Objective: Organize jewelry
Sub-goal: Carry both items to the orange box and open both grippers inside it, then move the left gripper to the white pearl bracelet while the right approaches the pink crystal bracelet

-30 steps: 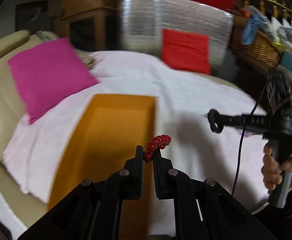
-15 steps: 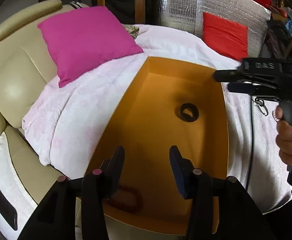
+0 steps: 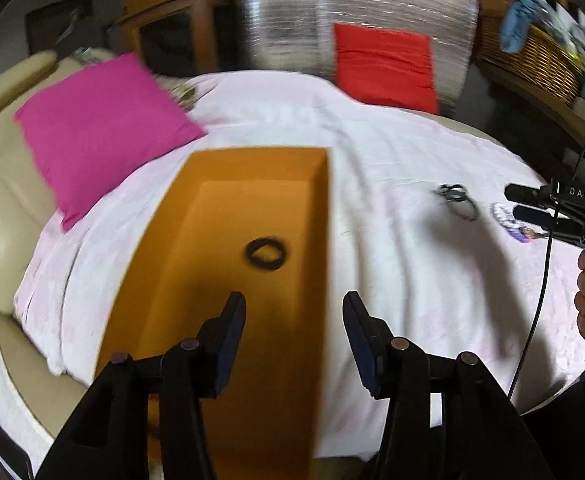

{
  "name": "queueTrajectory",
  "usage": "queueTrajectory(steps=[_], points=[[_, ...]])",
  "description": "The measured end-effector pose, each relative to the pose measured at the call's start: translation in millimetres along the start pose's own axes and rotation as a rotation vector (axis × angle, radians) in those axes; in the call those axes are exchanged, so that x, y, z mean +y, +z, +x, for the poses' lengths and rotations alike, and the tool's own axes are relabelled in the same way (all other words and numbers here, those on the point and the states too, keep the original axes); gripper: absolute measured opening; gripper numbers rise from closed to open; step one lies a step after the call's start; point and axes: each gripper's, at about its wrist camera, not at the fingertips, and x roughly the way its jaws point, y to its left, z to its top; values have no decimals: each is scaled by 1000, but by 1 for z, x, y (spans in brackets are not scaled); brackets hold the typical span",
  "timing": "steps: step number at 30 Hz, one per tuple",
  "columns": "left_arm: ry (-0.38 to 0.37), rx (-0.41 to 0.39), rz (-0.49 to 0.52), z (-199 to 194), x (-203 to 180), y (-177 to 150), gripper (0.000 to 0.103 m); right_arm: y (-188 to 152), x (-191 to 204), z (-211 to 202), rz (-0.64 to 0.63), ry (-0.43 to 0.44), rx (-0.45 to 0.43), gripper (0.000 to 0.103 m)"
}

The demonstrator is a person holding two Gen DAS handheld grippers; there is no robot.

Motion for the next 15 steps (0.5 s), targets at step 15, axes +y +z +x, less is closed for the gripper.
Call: queueTrajectory(steps=[15], points=[[-117,44,146,68,-146,58,54,39,-193,-67,454,3,-44,52]])
